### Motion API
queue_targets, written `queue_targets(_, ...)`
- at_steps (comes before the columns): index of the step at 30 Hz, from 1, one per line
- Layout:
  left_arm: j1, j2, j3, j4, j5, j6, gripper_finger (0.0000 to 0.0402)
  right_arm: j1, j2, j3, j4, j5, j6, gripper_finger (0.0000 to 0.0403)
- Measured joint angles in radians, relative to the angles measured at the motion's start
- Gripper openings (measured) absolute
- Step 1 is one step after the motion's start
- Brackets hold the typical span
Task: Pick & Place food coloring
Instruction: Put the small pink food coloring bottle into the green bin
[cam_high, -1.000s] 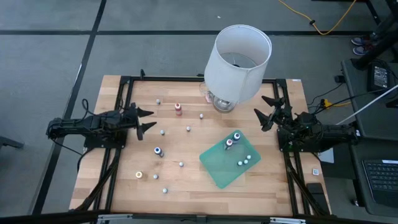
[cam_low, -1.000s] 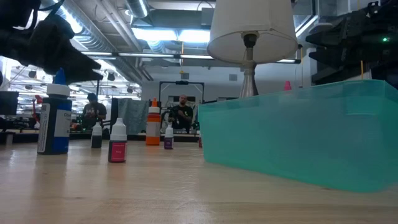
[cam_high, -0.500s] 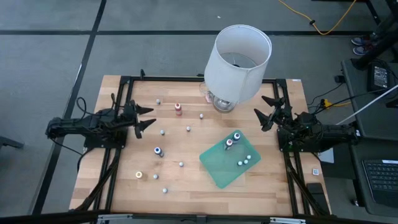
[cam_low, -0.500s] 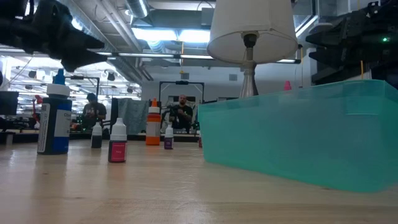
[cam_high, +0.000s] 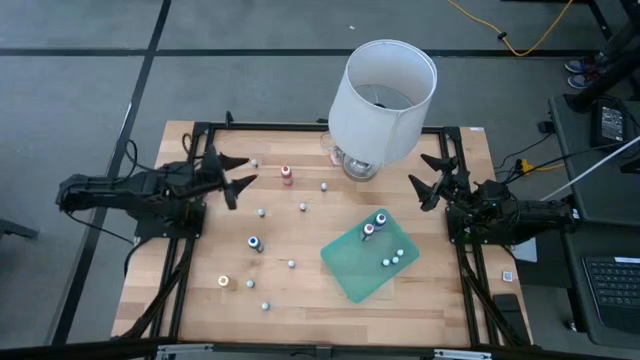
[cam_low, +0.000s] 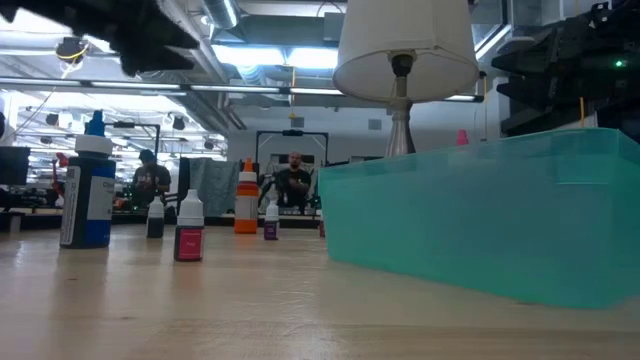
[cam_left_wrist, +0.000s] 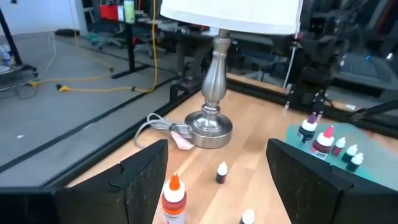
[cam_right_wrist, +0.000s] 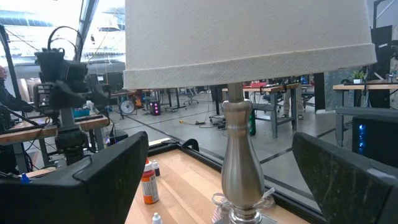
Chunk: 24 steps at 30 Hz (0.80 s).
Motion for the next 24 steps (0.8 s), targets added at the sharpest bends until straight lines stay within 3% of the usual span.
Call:
queue_targets(11,0.0,0.408,0.231,-0.053,-0.052,0.001,0.0269,0.0,0.0,0.0,0.0,0.0,0.0,0.0397)
queue_targets(24,0.018,0.688,0.428,-0.054,-0.059,-0.011,0.0269,0.0,0.0,0.0,0.0,0.0,0.0,0.0397)
